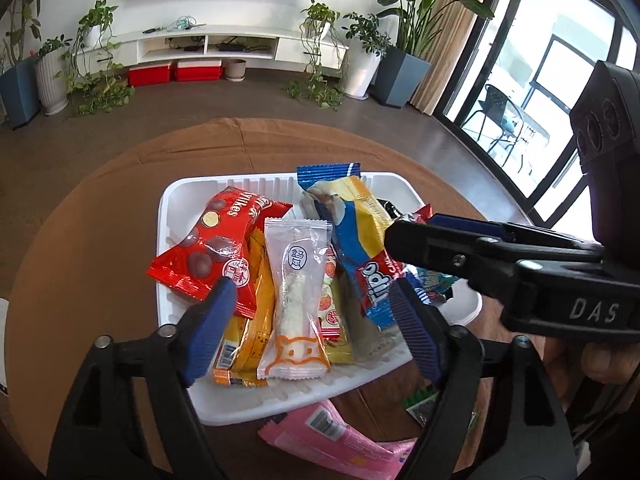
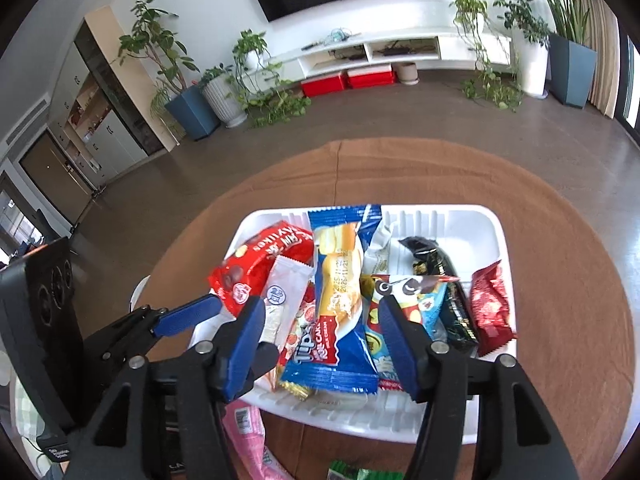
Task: Organize snacks
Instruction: 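Lower both bars into the tray and open both tools to release them, then grasp the pink bar with the left tool while the right tool approaches the green-topped bag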
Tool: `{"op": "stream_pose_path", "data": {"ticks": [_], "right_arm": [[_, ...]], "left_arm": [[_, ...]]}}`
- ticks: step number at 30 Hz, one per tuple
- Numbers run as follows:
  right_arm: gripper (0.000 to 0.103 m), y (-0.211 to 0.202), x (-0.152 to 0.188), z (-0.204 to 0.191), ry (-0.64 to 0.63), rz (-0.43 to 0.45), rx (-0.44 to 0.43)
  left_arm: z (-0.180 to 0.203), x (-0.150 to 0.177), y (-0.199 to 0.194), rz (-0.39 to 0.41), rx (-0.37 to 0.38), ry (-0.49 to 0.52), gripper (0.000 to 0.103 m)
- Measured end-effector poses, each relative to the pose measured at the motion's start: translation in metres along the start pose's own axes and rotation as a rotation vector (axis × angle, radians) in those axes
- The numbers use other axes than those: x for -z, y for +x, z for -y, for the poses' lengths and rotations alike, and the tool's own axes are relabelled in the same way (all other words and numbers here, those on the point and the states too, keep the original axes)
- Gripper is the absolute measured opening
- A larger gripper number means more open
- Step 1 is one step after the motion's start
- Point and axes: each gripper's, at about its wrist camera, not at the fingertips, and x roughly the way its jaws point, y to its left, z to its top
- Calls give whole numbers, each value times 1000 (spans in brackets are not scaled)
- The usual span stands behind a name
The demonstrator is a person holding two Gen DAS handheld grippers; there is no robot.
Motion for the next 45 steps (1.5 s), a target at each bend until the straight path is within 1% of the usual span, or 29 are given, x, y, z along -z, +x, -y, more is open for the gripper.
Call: {"op": "stream_pose_path", "data": {"ticks": [2,4,6,7,9,11,13,15,19,23,24,25,28,30,31,33,34,35,36,38,41,43,45], "right_arm": [[72,-15,3,-1,-10,30,-11],[86,-34,10,-1,-16,81,-35],[94,-52,22,1,-21,123,-70],[96,-59,28,3,-21,131,-80],[96,-71,42,7,-23,141,-76],[96,-79,59,13,-14,136,-58],[96,-85,79,20,9,132,-42],[96,-88,103,29,41,125,-21],[96,-89,145,40,97,97,4],[96,-87,172,40,133,69,-16],[96,-86,175,41,139,63,-18],[96,-86,177,39,138,61,-20],[96,-89,180,36,122,72,-18],[96,-90,181,35,120,73,-22],[96,-90,181,35,120,72,-25],[96,-90,182,34,114,73,-23],[96,-90,182,33,109,74,-18],[96,-91,182,33,106,74,-15],[96,-91,182,33,105,75,-13],[96,-92,182,34,103,80,-6],[96,-91,183,34,106,76,-5],[96,-90,183,32,99,73,-1],[96,-90,183,30,88,72,7]], "left_arm": [[3,3,-9,14,-13,1,103],[6,9,-21,33,-24,-2,103],[8,20,-30,33,-36,0,103],[9,25,-33,31,-42,1,103],[8,40,-40,25,-56,-1,103],[8,59,-44,16,-92,-6,103],[6,84,-47,-1,-116,-26,103],[5,102,-44,-25,-119,-50,103],[13,123,-34,-64,-99,-76,103],[24,123,-25,-87,-101,-110,103],[27,123,-21,-93,-121,-108,103],[29,113,-17,-102,-146,-102,102],[34,106,0,-138,-226,-81,102],[33,103,12,-161,-259,-80,102],[33,100,17,-169,-264,-84,102],[32,98,24,-178,-258,-78,97],[31,97,28,-188,-252,-73,84],[30,98,30,-197,-241,-69,74],[31,99,30,-193,-250,-53,73],[32,101,31,-192,-247,-38,65],[28,106,29,-192,-226,-34,58],[27,109,27,-196,-216,-18,57],[27,112,27,-200,-221,7,50]]}}
